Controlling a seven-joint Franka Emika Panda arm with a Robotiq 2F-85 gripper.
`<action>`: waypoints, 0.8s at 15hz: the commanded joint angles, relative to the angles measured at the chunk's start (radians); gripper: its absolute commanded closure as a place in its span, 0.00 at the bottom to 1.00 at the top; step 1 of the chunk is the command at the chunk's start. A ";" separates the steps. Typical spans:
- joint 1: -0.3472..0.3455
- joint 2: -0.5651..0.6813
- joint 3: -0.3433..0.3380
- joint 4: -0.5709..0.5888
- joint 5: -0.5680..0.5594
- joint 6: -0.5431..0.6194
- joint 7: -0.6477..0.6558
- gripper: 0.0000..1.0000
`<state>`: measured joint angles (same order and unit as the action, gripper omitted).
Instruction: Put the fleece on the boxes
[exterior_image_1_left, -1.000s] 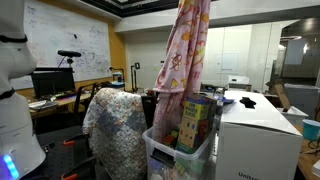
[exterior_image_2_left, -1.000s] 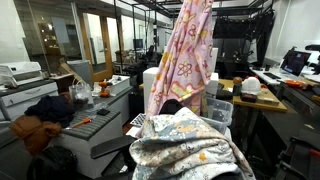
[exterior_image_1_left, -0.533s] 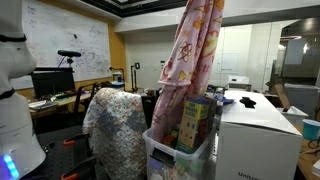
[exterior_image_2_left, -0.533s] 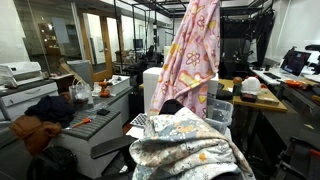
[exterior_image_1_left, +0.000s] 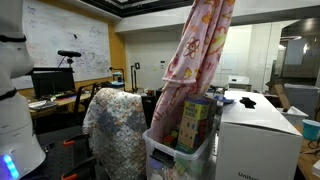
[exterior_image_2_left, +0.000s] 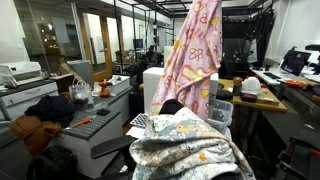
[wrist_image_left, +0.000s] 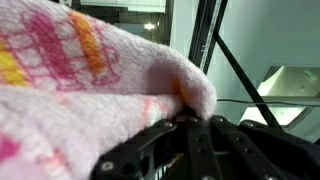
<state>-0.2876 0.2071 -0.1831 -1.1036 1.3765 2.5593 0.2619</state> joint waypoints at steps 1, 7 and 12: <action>0.025 -0.005 -0.015 0.018 -0.075 0.127 0.036 0.99; 0.036 0.021 -0.031 0.012 -0.273 0.244 0.057 0.99; 0.047 0.035 -0.069 0.003 -0.461 0.288 0.136 0.99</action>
<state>-0.2624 0.2445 -0.2164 -1.1106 1.0002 2.7806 0.3385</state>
